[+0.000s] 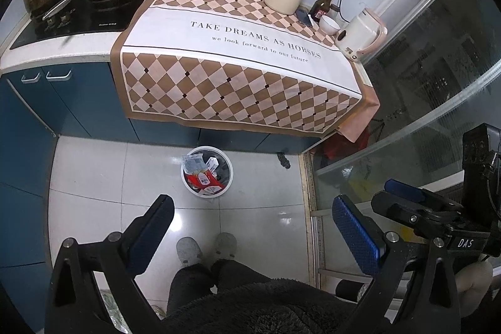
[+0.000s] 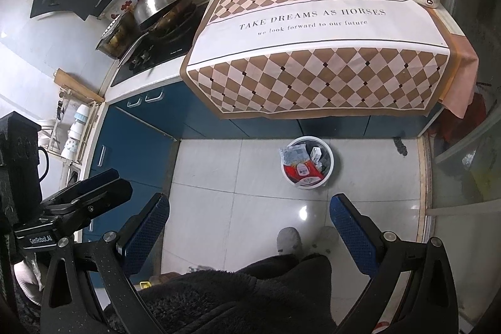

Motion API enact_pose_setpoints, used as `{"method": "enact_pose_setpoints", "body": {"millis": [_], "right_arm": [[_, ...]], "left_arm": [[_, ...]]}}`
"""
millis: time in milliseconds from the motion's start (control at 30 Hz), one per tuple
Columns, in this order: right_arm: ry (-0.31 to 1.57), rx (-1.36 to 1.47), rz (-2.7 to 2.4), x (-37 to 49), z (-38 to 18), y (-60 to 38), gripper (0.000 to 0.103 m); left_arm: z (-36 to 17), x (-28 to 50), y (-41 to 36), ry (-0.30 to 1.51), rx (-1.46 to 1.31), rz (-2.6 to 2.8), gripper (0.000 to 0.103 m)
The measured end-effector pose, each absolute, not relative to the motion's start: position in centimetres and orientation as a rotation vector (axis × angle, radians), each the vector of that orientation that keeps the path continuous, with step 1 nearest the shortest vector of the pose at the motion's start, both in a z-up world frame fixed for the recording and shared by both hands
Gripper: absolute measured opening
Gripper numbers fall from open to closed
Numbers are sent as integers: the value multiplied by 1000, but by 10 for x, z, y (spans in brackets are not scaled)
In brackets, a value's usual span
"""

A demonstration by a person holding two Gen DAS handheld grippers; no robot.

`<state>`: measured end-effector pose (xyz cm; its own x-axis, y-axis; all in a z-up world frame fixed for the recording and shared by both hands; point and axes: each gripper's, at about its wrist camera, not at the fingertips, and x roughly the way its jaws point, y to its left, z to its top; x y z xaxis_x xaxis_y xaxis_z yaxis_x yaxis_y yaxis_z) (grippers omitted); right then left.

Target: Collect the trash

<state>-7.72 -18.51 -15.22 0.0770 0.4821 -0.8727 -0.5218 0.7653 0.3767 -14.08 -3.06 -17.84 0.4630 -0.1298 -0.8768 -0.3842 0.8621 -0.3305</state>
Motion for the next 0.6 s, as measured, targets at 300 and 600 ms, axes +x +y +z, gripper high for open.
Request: {"method": "enact_pose_setpoints", "body": {"millis": [300, 600], "right_arm": [[1297, -32, 751, -73, -153, -184, 103], [1297, -28, 747, -74, -153, -181, 103]], "left_arm": [[-180, -140, -30, 1093, -542, 163, 103], [-180, -139, -29, 1095, -544, 165, 103]]}}
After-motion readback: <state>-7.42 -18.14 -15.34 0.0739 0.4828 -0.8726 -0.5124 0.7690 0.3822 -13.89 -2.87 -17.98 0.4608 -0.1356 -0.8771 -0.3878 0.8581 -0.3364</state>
